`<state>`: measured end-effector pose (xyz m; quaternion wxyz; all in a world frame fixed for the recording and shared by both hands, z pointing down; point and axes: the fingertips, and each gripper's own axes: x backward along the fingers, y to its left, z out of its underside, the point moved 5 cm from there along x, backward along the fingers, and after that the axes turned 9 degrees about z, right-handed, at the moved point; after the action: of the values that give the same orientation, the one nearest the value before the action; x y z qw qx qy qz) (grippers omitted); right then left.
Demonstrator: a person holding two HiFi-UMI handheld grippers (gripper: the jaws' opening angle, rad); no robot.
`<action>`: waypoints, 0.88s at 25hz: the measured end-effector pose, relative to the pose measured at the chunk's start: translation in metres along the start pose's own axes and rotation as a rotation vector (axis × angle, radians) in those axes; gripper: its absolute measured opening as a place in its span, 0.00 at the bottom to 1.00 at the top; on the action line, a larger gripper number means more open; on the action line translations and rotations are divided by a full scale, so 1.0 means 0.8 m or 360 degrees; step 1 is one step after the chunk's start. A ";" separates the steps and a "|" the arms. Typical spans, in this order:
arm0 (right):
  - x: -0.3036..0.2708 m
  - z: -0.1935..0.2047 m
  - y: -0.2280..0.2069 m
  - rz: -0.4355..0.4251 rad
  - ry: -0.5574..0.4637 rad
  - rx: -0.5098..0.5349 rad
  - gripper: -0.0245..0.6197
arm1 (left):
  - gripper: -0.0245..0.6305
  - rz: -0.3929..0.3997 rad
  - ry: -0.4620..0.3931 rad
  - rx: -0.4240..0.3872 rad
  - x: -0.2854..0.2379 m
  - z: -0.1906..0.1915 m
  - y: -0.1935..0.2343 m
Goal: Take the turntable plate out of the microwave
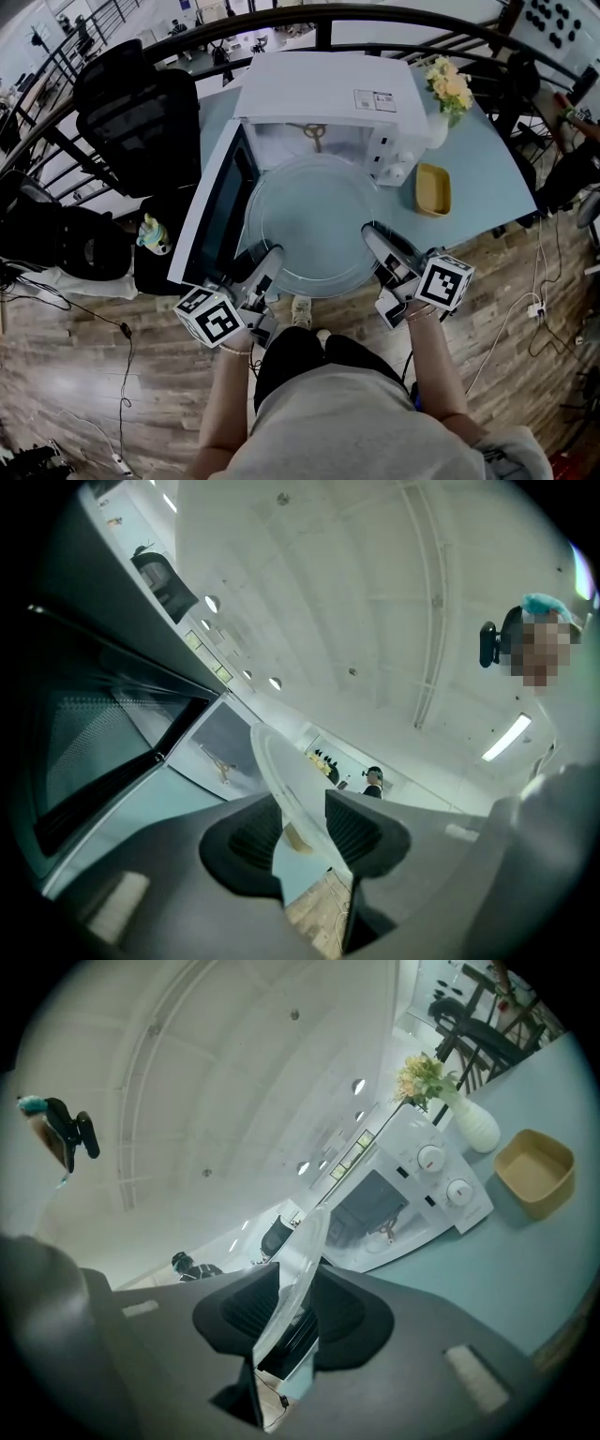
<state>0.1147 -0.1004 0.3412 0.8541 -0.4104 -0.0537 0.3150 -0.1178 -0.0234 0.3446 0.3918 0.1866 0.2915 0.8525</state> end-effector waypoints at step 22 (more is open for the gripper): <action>0.003 0.008 -0.005 -0.0004 0.0004 -0.0041 0.25 | 0.26 -0.0003 -0.0033 0.0032 0.002 0.004 0.002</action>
<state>0.1166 -0.0967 0.3475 0.8492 -0.4216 -0.0573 0.3128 -0.1178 -0.0221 0.3486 0.3938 0.1991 0.2960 0.8471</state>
